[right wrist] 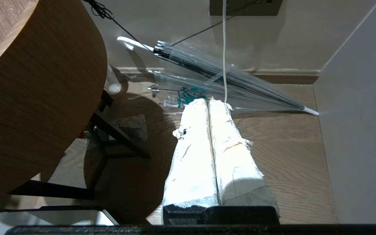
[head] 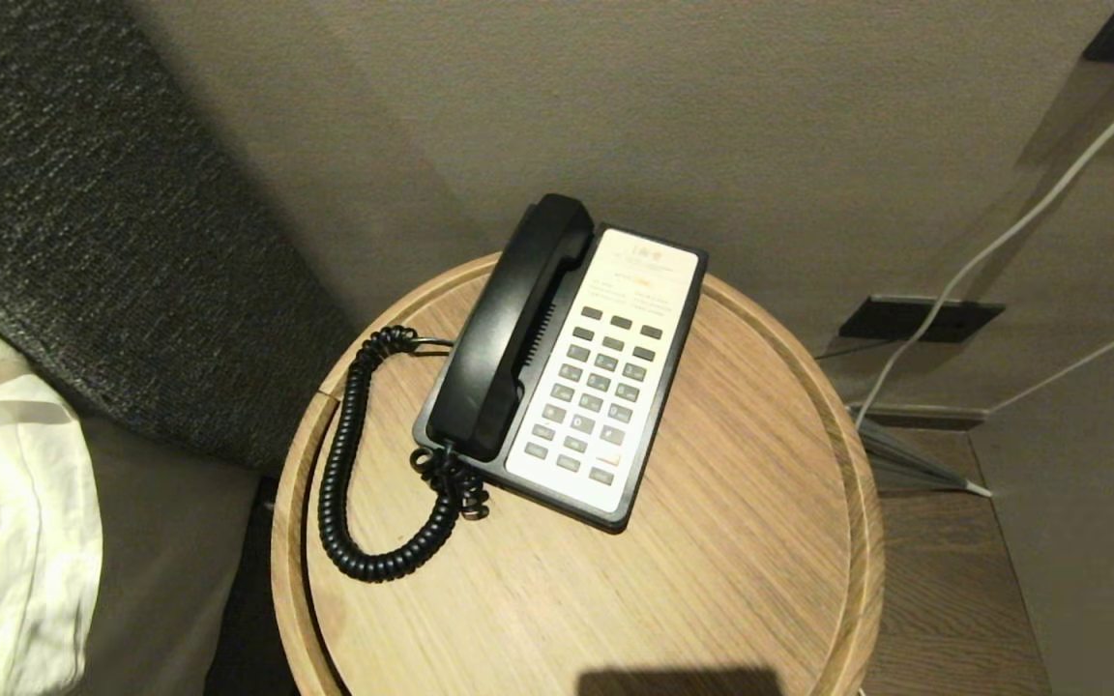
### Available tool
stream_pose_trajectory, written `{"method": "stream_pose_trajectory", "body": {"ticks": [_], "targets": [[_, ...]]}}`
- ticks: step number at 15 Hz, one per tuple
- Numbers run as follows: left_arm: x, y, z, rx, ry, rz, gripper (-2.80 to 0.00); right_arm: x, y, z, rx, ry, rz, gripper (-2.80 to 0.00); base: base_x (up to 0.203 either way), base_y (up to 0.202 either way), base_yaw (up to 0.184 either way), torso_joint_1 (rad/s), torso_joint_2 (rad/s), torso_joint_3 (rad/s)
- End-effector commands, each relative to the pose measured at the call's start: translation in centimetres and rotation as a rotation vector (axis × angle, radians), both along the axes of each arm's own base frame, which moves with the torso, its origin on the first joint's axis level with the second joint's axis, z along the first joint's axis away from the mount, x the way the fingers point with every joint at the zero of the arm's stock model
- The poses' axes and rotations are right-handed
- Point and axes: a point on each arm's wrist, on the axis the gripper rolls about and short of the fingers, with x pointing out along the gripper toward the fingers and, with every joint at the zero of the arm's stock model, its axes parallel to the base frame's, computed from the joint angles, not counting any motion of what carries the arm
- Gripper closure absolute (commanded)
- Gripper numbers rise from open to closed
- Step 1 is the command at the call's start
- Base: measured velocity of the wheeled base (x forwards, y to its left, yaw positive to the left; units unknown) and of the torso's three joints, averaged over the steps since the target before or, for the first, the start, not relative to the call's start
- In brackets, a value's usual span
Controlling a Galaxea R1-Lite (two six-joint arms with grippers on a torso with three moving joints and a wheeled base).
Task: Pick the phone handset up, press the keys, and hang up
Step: Pick up the desk phone handset
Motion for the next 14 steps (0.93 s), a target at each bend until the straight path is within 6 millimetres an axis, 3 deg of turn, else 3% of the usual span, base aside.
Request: {"method": "stream_pose_trajectory", "body": {"ticks": [1, 3, 5, 8, 10, 11, 14], "targets": [[9.5, -1.1, 2.7, 0.006, 0.156, -0.073, 0.0, 0.2, 0.0, -0.5, 0.0, 0.02, 0.0, 0.0, 0.0, 0.0, 0.0, 0.0, 0.0, 0.0], [13.4, -3.1, 4.4, 0.015, 0.185, -0.156, 0.0, 0.2, 0.0, -0.6, 0.0, 0.02, 0.0, 0.0, 0.0, 0.0, 0.0, 0.0, 0.0, 0.0], [15.7, -6.2, 4.6, 0.034, 0.231, -0.263, 0.0, 0.2, 0.0, -0.5, 0.0, 0.02, 0.0, 0.0, 0.0, 0.0, 0.0, 0.0, 0.0, 0.0], [16.8, -10.2, 4.0, 0.08, 0.289, -0.334, 0.0, 0.2, 0.0, -0.6, 0.0, 0.022, 0.0, 0.0, 0.0, 0.0, 0.0, 0.0, 0.0, 0.0], [16.5, -11.7, 4.7, 0.102, 0.31, -0.376, 0.0, 0.2, 0.0, -0.5, 0.0, 0.019, 0.0, 0.0, 0.0, 0.0, 0.0, 0.0, 0.0, 0.0], [16.4, -12.4, 5.3, 0.11, 0.31, -0.387, -2.8, 0.2, 0.0, -0.6, 0.0, 0.02, 0.0, 0.0, 0.0, 0.0, 0.0, 0.0, 0.0, 0.0], [15.5, -14.2, 6.5, 0.134, 0.297, -0.41, -2.8, 0.2, 0.0, -0.5, 0.0, 0.019, 0.0, 0.0, 0.0, 0.0, 0.0, 0.0, 0.0, 0.0]]}}
